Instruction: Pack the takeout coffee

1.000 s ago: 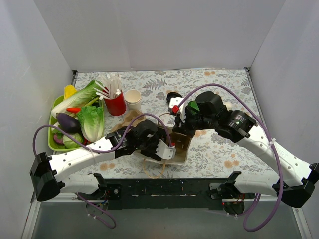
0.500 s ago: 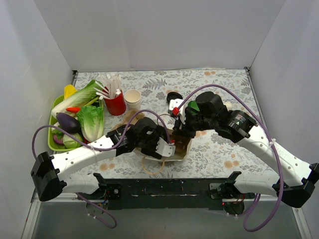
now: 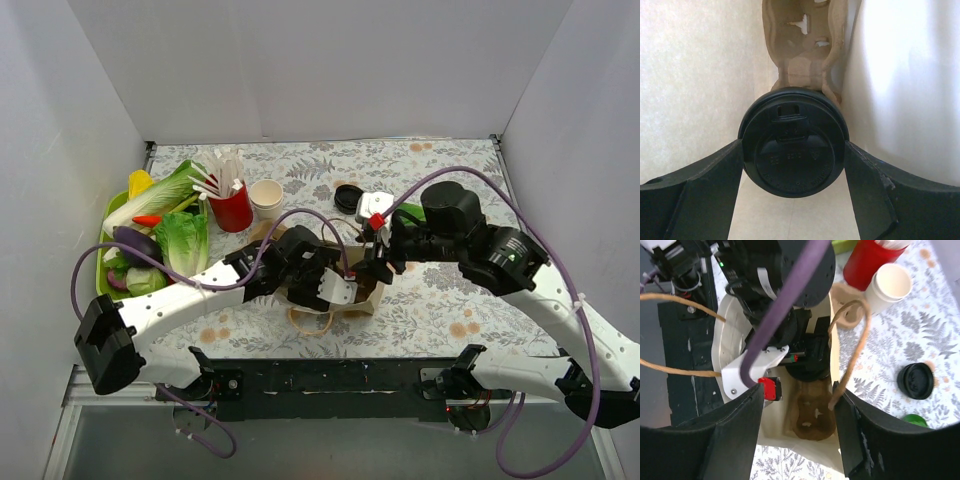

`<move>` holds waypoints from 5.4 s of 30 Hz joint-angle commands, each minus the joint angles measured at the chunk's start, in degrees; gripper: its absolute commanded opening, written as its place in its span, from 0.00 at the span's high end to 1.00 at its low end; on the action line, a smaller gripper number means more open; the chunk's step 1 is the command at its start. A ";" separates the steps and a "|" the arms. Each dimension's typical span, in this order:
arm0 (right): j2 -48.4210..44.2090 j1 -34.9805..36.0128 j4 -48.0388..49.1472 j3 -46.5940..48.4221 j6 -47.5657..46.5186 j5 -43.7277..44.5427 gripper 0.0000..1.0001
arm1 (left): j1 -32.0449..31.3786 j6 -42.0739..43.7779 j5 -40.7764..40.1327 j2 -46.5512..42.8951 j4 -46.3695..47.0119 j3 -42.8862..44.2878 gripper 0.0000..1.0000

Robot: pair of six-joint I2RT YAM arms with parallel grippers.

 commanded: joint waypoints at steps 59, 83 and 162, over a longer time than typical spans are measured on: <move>-3.05 -12.27 2.75 7.11 2.57 1.98 0.32 | 1.04 -15.26 11.29 14.88 -26.63 11.60 1.00; -2.08 -12.88 1.00 10.27 -2.44 5.31 0.33 | 1.04 -14.48 7.76 10.49 -27.34 13.28 0.40; -1.30 -17.27 -4.80 3.59 -0.78 16.74 0.18 | 1.13 -33.90 14.36 2.30 -7.83 40.67 0.02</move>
